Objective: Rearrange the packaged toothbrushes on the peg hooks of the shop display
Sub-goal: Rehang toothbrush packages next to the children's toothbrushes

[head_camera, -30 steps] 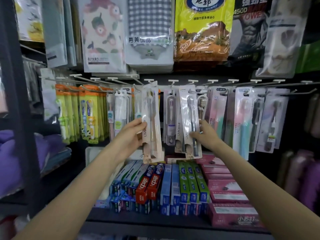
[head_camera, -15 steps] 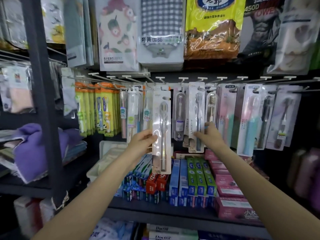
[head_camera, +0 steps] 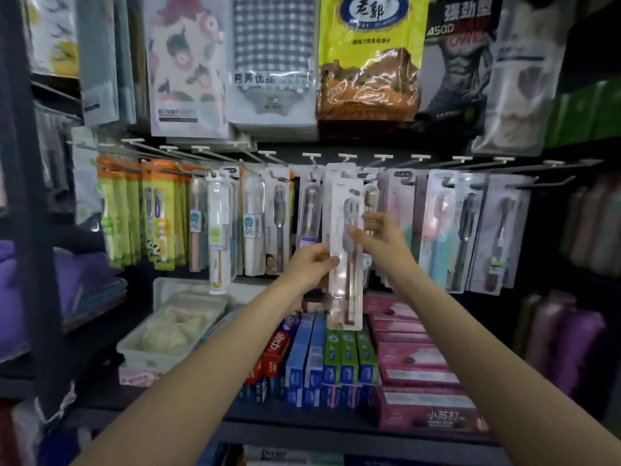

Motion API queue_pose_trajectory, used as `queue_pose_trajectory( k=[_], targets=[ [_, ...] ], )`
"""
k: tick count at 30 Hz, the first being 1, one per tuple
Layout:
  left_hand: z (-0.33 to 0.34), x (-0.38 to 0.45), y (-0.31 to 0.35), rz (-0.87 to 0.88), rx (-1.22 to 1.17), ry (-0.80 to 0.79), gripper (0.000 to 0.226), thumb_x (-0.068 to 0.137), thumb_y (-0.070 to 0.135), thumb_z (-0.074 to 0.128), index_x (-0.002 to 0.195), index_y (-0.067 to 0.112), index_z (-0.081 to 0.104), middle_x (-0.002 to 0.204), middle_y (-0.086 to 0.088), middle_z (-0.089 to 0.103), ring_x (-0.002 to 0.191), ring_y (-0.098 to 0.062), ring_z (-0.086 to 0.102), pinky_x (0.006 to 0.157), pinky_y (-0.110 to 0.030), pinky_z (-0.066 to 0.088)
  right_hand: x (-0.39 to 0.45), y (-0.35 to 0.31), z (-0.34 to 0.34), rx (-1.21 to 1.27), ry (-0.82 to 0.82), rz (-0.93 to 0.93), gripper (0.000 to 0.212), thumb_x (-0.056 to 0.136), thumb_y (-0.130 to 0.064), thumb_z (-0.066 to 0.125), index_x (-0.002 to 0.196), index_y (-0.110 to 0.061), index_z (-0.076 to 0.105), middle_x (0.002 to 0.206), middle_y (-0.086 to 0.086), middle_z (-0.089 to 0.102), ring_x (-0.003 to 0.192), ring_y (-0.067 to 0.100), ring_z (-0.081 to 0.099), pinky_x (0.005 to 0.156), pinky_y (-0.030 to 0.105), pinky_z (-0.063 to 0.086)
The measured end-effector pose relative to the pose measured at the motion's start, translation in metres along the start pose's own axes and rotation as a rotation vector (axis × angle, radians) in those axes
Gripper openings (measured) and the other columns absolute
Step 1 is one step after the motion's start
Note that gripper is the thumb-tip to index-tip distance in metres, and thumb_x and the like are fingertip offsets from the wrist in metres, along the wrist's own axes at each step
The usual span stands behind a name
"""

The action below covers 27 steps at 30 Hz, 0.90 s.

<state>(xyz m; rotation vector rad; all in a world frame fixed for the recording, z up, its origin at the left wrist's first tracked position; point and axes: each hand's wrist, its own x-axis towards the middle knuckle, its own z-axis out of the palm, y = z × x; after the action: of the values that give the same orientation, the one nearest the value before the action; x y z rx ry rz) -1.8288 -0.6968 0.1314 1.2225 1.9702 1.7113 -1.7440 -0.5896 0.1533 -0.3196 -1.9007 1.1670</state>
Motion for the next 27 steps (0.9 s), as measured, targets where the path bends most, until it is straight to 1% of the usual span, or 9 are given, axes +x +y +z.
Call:
queue_pose_trajectory(
  k=[3, 6, 8, 12, 14, 16, 20, 24, 27],
  targets=[
    [0.008, 0.004, 0.005, 0.076, 0.08, -0.005, 0.008, 0.093, 0.019, 0.053, 0.093, 0.016, 0.061, 0.087, 0.005, 0.056, 0.086, -0.01, 0.051, 0.077, -0.023, 0.043, 0.012, 0.003, -0.013, 0.019, 0.043, 0.041, 0.037, 0.086, -0.011, 0.063, 0.116, -0.02, 0.043, 0.108, 0.008, 0.056, 0.095, 0.022, 0.057, 0.078, 0.033, 0.05],
    [0.005, 0.019, 0.007, 0.209, 0.238, 0.158, 0.018, 0.091, 0.023, 0.055, 0.107, 0.023, 0.062, 0.119, -0.001, 0.053, 0.104, -0.014, 0.049, 0.093, -0.028, 0.041, 0.023, 0.003, -0.031, 0.102, 0.13, 0.089, 0.033, 0.089, -0.008, 0.057, 0.12, -0.016, 0.048, 0.111, 0.006, 0.059, 0.079, 0.018, 0.062, 0.066, 0.03, 0.053],
    [0.004, 0.025, 0.009, 0.223, 0.333, 0.26, 0.021, 0.09, 0.022, 0.057, 0.11, 0.027, 0.06, 0.132, -0.007, 0.04, 0.123, -0.024, 0.038, 0.109, -0.037, 0.028, 0.03, 0.005, -0.042, -0.043, 0.152, 0.035, 0.033, 0.09, -0.011, 0.056, 0.122, -0.018, 0.051, 0.11, 0.004, 0.059, 0.073, 0.014, 0.06, 0.06, 0.027, 0.05],
    [0.01, 0.036, 0.011, 0.191, 0.42, 0.232, 0.031, 0.091, 0.014, 0.054, 0.12, 0.027, 0.056, 0.144, -0.01, 0.022, 0.136, -0.028, 0.021, 0.109, -0.031, 0.021, 0.034, 0.012, -0.061, -0.325, 0.183, -0.144, 0.029, 0.088, -0.016, 0.059, 0.116, -0.013, 0.053, 0.101, 0.001, 0.058, 0.073, 0.012, 0.056, 0.058, 0.021, 0.046],
    [0.014, 0.038, 0.012, 0.188, 0.421, 0.183, 0.033, 0.092, 0.012, 0.052, 0.123, 0.023, 0.053, 0.143, -0.01, 0.024, 0.133, -0.025, 0.028, 0.097, -0.015, 0.022, 0.035, 0.015, -0.072, -0.402, 0.252, -0.195, 0.029, 0.089, -0.016, 0.059, 0.116, -0.008, 0.052, 0.098, 0.005, 0.058, 0.07, 0.013, 0.05, 0.052, 0.019, 0.038],
    [0.017, 0.042, 0.012, 0.179, 0.412, 0.191, 0.031, 0.092, 0.009, 0.051, 0.121, 0.019, 0.054, 0.137, -0.009, 0.032, 0.125, -0.022, 0.037, 0.089, -0.011, 0.024, 0.04, 0.017, -0.079, -0.452, 0.284, -0.219, 0.032, 0.09, -0.014, 0.056, 0.12, -0.006, 0.049, 0.109, 0.014, 0.06, 0.075, 0.018, 0.051, 0.055, 0.024, 0.038],
    [0.024, 0.045, 0.01, 0.17, 0.438, 0.244, 0.024, 0.09, 0.004, 0.051, 0.111, 0.013, 0.054, 0.127, -0.008, 0.041, 0.117, -0.024, 0.046, 0.095, -0.025, 0.036, 0.05, 0.014, -0.073, -0.481, 0.276, -0.233, 0.035, 0.092, -0.006, 0.049, 0.126, -0.005, 0.044, 0.12, 0.015, 0.053, 0.084, 0.024, 0.053, 0.061, 0.023, 0.039],
    [0.026, 0.046, 0.008, 0.173, 0.451, 0.262, 0.021, 0.089, 0.001, 0.051, 0.106, 0.012, 0.055, 0.122, -0.008, 0.045, 0.115, -0.027, 0.046, 0.1, -0.036, 0.039, 0.052, 0.015, -0.058, -0.184, 0.332, -0.04, 0.028, 0.093, -0.007, 0.048, 0.12, -0.008, 0.042, 0.115, 0.007, 0.051, 0.091, 0.021, 0.052, 0.06, 0.02, 0.04],
    [0.025, 0.046, 0.007, 0.183, 0.459, 0.261, 0.023, 0.089, 0.0, 0.05, 0.108, 0.011, 0.054, 0.124, -0.006, 0.044, 0.116, -0.024, 0.046, 0.1, -0.034, 0.038, 0.05, 0.016, -0.058, -0.019, 0.37, 0.066, 0.02, 0.094, -0.011, 0.049, 0.113, -0.013, 0.043, 0.114, 0.007, 0.055, 0.096, 0.021, 0.055, 0.071, 0.027, 0.041]
  ],
)
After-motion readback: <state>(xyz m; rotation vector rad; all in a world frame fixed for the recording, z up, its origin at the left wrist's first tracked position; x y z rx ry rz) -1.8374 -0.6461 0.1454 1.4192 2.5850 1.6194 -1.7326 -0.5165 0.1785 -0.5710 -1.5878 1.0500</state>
